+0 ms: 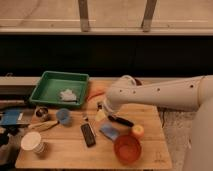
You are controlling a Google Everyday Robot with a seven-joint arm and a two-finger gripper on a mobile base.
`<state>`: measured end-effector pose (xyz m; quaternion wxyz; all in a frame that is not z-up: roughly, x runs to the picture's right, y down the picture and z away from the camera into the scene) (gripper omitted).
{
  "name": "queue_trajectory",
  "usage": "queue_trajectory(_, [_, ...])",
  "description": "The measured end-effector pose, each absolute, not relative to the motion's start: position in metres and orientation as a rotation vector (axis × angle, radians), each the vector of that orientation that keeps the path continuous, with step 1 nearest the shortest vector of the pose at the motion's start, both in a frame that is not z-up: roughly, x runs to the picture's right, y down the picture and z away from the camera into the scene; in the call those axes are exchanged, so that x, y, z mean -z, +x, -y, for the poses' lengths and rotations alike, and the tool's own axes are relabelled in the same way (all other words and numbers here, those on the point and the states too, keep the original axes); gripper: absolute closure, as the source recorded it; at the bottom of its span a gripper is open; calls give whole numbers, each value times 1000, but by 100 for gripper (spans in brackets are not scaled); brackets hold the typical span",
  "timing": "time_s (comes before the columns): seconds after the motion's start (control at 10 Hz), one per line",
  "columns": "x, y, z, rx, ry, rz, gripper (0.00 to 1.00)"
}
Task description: Place brush in table surface
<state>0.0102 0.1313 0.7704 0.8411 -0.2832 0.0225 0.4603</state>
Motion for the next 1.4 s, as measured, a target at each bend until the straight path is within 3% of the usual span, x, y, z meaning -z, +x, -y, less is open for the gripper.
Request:
queue_trajectory(0.5, [-774, 16, -134, -984, -601, -68, 20])
queue_trajectory(1.4, [-849, 0, -137, -936, -587, -114, 20])
